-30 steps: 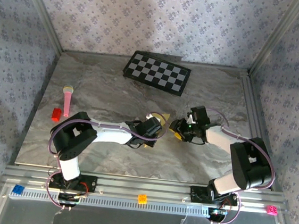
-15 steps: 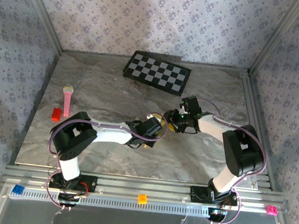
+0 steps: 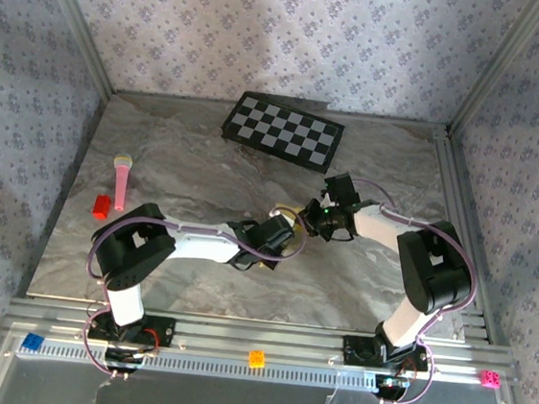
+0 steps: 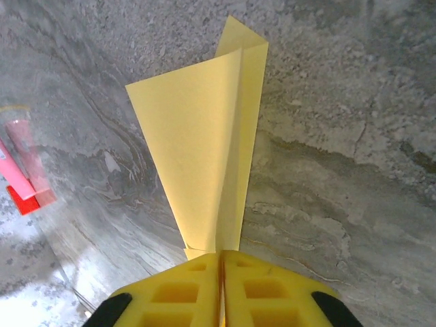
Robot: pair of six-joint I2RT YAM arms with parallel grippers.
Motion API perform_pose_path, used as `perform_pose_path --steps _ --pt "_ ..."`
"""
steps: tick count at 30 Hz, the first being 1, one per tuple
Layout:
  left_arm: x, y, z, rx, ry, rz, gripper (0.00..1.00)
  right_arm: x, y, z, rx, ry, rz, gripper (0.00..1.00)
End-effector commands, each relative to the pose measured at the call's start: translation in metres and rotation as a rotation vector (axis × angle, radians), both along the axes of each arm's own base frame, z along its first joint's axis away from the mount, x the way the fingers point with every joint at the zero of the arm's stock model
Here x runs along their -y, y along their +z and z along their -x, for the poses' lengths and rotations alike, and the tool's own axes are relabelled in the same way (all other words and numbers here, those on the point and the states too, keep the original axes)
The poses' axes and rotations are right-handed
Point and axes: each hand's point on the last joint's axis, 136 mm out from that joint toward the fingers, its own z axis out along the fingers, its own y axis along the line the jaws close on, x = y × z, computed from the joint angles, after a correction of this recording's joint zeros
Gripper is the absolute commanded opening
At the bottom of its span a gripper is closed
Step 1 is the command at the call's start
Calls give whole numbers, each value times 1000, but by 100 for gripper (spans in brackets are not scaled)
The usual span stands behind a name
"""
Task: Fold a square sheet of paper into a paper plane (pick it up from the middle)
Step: Fold the wing for the fifth time at the center of the table.
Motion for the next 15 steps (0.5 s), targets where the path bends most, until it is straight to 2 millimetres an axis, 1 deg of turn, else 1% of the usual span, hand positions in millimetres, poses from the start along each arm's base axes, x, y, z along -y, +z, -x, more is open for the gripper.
perform_pose_path --steps 1,3,5,11,15 --pt "3 15 -2 40 -18 -8 17 2 0 2 -8 -1 -4 6" --pt "4 17 -2 47 -18 -7 17 4 -1 3 -11 -6 -4 3" --pt "5 18 -1 54 -20 -5 19 6 -1 3 -11 -18 -6 2" --pt "8 23 0 74 -29 2 21 8 0 4 -12 -28 -11 1" --pt "10 26 0 78 -26 15 20 9 -1 4 -13 -32 -11 1"
